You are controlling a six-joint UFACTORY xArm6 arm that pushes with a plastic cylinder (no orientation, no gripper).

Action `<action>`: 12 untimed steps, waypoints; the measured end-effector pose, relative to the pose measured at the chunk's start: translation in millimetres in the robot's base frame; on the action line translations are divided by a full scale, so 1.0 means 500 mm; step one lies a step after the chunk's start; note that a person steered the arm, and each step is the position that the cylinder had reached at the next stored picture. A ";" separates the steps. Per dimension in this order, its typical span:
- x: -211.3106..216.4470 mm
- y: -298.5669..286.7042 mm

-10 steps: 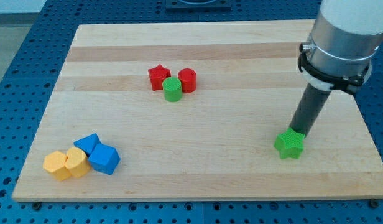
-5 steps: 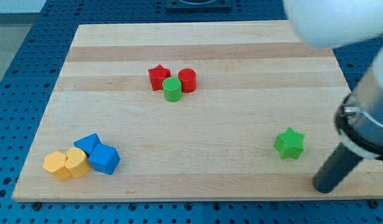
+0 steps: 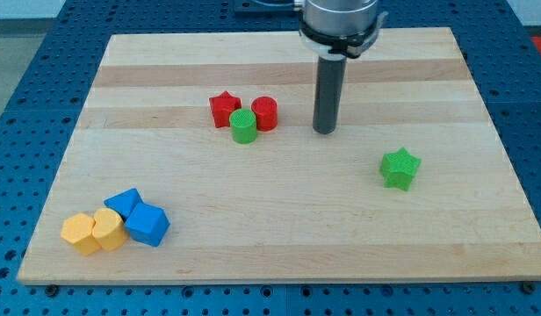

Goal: Place the green star to the bottom right of red circle

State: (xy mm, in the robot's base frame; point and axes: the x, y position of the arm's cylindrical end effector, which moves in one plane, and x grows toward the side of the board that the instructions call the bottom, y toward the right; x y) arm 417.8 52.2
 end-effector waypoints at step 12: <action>-0.053 -0.040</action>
